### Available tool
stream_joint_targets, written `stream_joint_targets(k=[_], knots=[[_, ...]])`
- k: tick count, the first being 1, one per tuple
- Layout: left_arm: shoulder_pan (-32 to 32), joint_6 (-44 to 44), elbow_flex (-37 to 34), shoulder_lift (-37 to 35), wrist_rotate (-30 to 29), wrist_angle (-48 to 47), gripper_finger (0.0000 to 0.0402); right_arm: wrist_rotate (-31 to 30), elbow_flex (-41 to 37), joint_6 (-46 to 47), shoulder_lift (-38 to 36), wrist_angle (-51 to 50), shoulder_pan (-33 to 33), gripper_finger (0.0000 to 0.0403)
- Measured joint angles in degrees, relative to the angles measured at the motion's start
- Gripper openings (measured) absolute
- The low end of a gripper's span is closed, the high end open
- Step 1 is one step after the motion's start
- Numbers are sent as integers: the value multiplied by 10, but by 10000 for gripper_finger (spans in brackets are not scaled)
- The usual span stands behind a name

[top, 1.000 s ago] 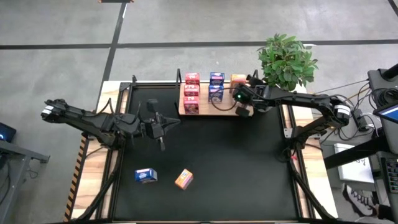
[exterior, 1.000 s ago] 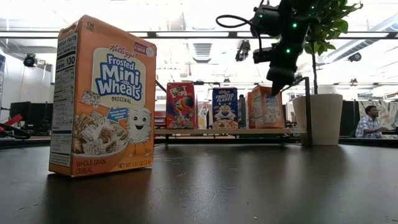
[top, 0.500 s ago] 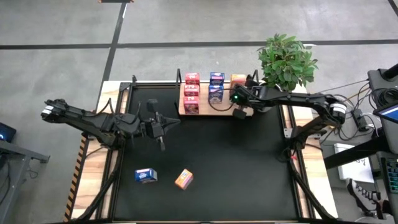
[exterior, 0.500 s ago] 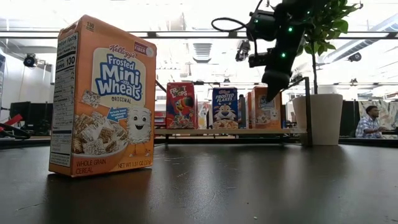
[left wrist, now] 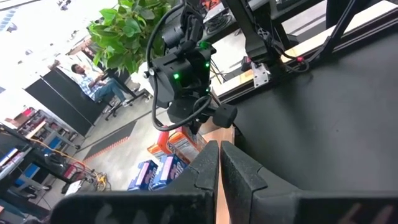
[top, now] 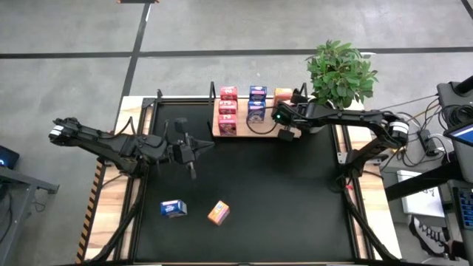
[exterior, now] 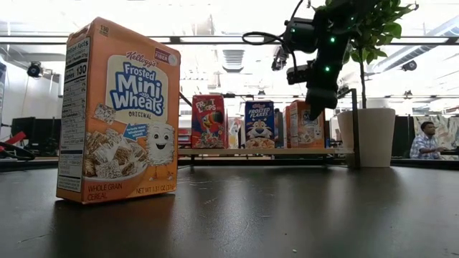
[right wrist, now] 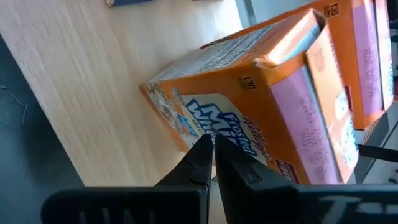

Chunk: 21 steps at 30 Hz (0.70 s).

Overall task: Stack cereal on shelf
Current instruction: Put the right orange cereal box aligned with the other orange cereal box on the shelf

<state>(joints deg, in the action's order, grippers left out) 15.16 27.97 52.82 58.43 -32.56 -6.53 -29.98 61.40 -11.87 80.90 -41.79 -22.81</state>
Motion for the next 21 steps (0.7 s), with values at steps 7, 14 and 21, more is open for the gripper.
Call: stream_joint_targets(k=[7,14,21], knots=[[0,0,0,0,0,1,0,29,46,47,-9,-54,37,11],[0,-6,0,0,0,5,0,65,140,65,-8,-92,55,11],[0,-9,0,1,1,5,0,69,253,128,40,-150,12,11]])
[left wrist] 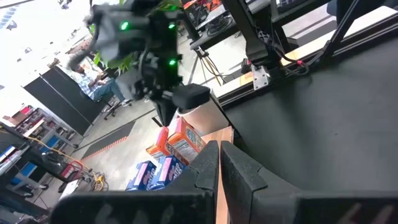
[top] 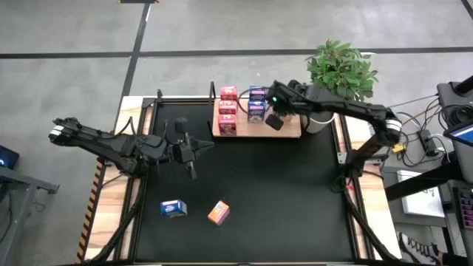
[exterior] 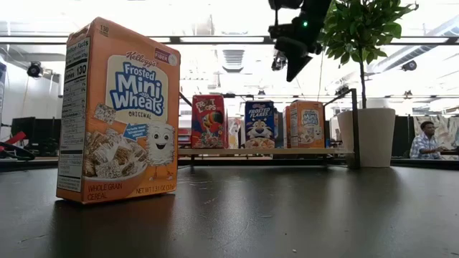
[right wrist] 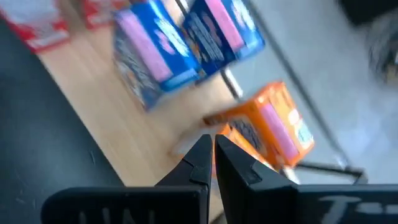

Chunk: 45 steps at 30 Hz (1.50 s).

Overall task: Stack cereal on shelf
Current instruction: Put the right orange cereal box aligned with the other orange cereal box on the shelf

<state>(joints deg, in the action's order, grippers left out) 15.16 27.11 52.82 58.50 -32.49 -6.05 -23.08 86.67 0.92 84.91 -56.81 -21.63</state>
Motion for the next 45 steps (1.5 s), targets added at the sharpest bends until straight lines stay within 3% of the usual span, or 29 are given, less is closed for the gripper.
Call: stream_joint_targets(k=[5,8,21,32,45], knots=[[0,-10,0,0,0,-2,0,59,67,30,71,-109,-35,11],[0,-13,0,0,0,-5,0,61,102,36,109,-159,-44,11],[0,-13,0,0,2,-5,0,51,192,-20,142,-199,-53,11],[0,-15,0,3,2,-15,0,51,142,-46,142,-208,-57,11],[0,-21,0,3,2,-13,0,51,140,-40,142,-163,-58,11]])
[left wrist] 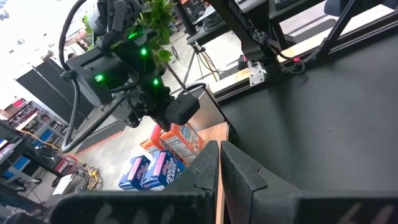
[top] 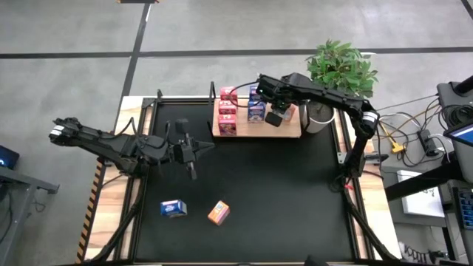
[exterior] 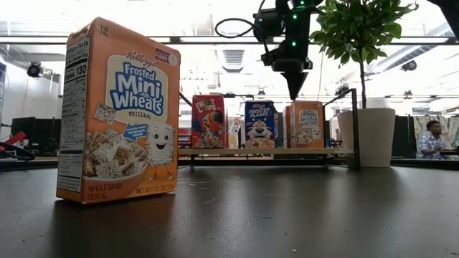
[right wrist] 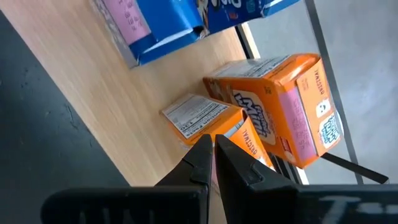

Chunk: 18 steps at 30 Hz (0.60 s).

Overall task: Stack cereal on shelf
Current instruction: Put the right orange cereal box aligned with the other orange cereal box on the shelf

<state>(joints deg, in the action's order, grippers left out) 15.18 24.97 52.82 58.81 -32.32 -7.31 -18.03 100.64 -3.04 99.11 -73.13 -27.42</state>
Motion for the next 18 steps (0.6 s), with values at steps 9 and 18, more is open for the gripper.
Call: stream_joint_targets(k=[9,18], knots=[[0,4,0,0,0,0,0,4,23,1,-6,-77,0,11],[0,4,0,0,-2,0,0,19,11,-33,-7,-125,-1,11]])
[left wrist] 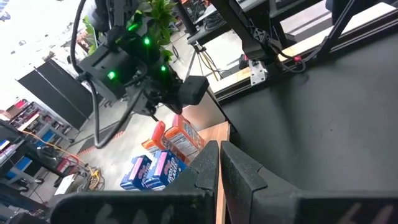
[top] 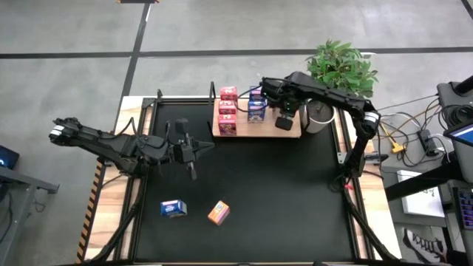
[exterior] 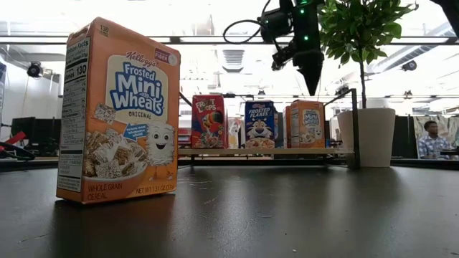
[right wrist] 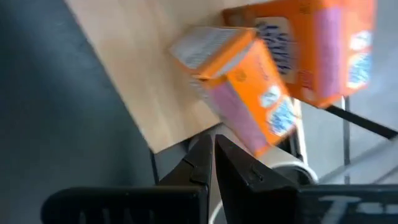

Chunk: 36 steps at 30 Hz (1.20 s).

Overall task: Stack cereal on shelf
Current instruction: Put the right orange cereal box aligned with the other orange cereal box on the shelf

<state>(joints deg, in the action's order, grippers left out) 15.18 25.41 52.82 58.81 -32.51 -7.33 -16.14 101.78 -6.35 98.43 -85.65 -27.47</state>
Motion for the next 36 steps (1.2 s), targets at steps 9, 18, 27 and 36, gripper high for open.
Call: stream_joint_targets(k=[9,18,27,36], knots=[[0,0,0,0,0,0,0,11,-9,-22,0,59,-1,11],[0,0,0,0,0,0,0,-49,-9,-17,0,99,-1,11],[0,0,0,0,1,-1,0,14,-6,-26,-1,26,-3,11],[0,0,0,0,1,-1,0,37,-48,-48,-1,78,-3,11]])
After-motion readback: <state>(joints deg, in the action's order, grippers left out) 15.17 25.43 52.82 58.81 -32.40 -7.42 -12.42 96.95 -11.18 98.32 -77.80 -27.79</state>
